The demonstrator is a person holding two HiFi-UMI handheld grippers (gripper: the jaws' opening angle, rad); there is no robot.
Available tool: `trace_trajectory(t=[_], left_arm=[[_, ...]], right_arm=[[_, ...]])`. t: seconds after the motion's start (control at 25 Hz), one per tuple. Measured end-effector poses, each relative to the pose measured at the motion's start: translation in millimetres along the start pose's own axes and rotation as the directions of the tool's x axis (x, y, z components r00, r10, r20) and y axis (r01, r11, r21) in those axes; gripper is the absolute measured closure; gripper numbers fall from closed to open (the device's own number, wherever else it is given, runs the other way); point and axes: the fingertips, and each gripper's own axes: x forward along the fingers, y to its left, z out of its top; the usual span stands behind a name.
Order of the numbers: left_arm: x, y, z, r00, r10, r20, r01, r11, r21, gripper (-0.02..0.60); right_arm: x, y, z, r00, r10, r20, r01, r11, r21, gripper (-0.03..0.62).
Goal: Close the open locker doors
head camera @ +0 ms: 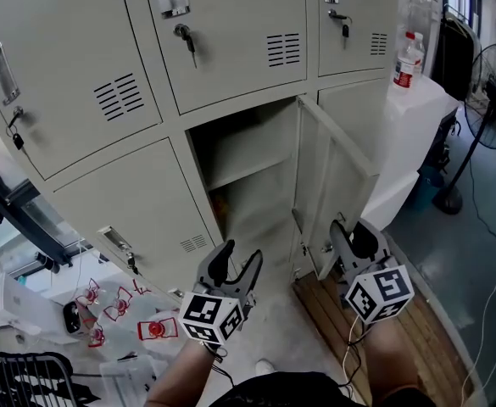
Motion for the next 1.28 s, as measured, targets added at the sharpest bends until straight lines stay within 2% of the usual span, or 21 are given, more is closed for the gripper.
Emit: trace_trajectory(t=[0.12, 0.32, 0.8, 1.04, 1.28], left_arm=[[-2.5, 1.2, 0.8, 1.000, 0.002, 0.002, -0.002, 1.000, -0.002, 0.342], [-6.5, 1.2, 1.1, 1.000, -0.002, 0.003, 0.002, 1.000, 0.002, 0.342], [-7.3, 9.9, 0.8, 1.000, -0.016, -0.004, 0.016, 1.000, 0.013, 0.332], [-4.2, 6.0, -1.7, 0.999, -0.043, -0.008, 0.043, 0.999, 0.016, 0.321], [-2.2, -1.5, -2.8, 0.997, -0.071, -0.015, 0.072, 0.997, 0.028, 0.305]], right_arm=[[0.4, 7.2, 0.1, 1.000, 0.005, 0.004, -0.005, 1.000, -0.001, 0.464], [3.0, 28.0, -1.2, 0.998, 0.065, 0.015, -0.065, 0.998, -0.007, 0.451], [14.5, 56.5, -0.1, 0.989, 0.146, 0.031, -0.146, 0.989, 0.012, 0.424], [21.2, 72.0, -0.5, 0.979, 0.203, 0.028, -0.204, 0.979, 0.018, 0.410], [29.8, 88.1, -0.3, 0.957, 0.289, 0.031, -0.291, 0.954, 0.071, 0.407]])
